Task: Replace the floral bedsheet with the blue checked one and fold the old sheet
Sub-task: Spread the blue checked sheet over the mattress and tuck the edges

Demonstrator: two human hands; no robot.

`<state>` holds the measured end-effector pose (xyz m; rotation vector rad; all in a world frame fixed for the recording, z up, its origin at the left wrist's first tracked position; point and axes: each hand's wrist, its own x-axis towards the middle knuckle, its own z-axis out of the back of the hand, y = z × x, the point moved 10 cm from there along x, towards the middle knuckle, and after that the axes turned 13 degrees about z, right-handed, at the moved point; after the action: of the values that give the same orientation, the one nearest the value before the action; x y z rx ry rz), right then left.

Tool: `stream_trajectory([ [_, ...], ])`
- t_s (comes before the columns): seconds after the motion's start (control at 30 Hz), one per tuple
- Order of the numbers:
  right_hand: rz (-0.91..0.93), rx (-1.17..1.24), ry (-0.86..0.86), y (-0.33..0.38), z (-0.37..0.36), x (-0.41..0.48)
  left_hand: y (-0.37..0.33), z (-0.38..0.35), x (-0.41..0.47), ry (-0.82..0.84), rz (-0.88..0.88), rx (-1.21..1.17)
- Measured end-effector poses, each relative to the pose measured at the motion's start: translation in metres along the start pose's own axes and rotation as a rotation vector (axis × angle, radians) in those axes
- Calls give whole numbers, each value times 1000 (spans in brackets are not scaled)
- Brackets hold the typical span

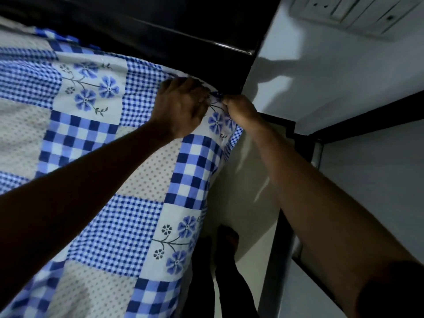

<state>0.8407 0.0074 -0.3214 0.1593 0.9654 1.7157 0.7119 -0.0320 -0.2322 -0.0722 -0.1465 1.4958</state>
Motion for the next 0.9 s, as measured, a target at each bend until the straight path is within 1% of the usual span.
stream_trajectory([
  [0.03,-41,63,36,-5,0,2,-3,-12,2,92,35,32],
  [0.1,-62,254,9,-9,-2,2,0,-31,10,244,146,131],
  [0.17,-35,452,-124,-17,1,-4,2,-45,23,366,244,216],
  [0.2,8,461,-204,-20,7,-12,1,-49,28,418,271,245],
  [0.23,82,387,-297,-23,17,-24,-3,-51,33,463,279,244],
  [0.27,175,262,-404,-23,28,-39,-8,-57,39,509,268,193],
  [0.3,258,158,-476,-22,34,-53,-13,-60,43,565,246,105],
  [0.33,326,91,-489,-21,34,-62,-19,-65,46,633,223,27],
  [0.37,393,34,-457,-20,28,-63,-23,-69,48,678,202,12],
  [0.43,551,-66,-331,-12,12,-54,-24,-76,54,680,169,83],
  [0.5,676,-155,-222,-1,1,-43,-29,-70,53,603,150,170],
  [0.53,697,-175,-182,1,1,-38,-28,-65,51,547,177,204],
  [0.57,683,-182,-153,-3,-2,-31,-23,-60,45,492,238,243],
  [0.6,624,-166,-122,-10,-5,-26,-19,-50,40,410,291,257],
  [0.63,518,-67,-101,-21,-8,-19,-23,-40,35,308,285,255],
  [0.67,410,124,-88,-29,-10,-16,-31,-32,28,215,239,248],
  [0.7,269,383,-108,-38,-16,-15,-40,-31,20,166,180,252],
  [0.73,135,597,-118,-43,-30,-14,-46,-37,13,171,129,280],
  [0.77,22,795,-130,-41,-41,-17,-48,-44,9,221,108,311],
  [0.83,-149,963,-216,-35,-52,-21,-44,-56,12,335,141,343],
  [0.87,-190,977,-271,-36,-49,-25,-41,-59,15,374,169,357],
  [0.9,-235,1049,-297,-40,-51,-26,-38,-60,19,418,189,375],
])
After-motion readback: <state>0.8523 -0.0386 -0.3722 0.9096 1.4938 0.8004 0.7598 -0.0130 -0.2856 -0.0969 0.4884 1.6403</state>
